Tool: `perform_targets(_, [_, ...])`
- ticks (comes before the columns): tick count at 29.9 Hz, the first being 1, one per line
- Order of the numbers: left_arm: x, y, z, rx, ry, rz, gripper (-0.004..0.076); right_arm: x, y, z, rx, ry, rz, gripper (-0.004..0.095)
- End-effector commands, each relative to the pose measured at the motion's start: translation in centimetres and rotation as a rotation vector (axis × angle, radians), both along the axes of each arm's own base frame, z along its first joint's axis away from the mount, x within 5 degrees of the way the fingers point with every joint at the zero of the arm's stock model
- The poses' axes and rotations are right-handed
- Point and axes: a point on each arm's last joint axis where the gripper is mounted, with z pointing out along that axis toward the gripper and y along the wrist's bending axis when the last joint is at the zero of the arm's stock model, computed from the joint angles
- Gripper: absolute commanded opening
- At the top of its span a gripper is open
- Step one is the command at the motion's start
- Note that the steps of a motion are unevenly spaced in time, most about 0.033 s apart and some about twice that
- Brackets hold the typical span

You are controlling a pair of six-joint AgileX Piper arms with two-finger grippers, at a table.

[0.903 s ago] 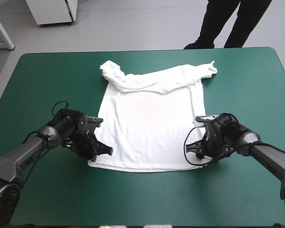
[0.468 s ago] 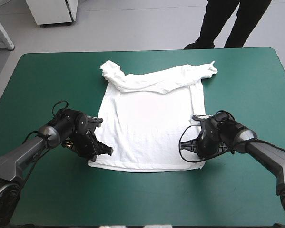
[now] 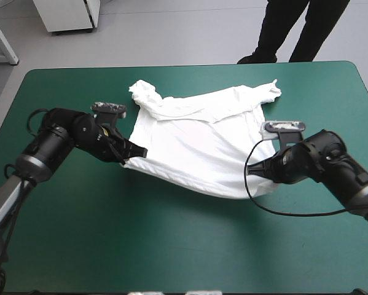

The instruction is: Fold the cloth

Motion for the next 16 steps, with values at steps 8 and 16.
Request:
perform_targets(8, [-5.9, 1.7, 18.8, -0.194, -0.545, -0.038, -0.001, -3.5, -3.2, 18.0, 0.02, -0.533, 0.017, -0.0017])
perform_targets(16, [-12.8, 3.8, 28.9, -0.334, -0.988, -0.096, -0.001, -8.5, -5.5, 27.7, 0.11, -0.9, 0.039, -0.0017])
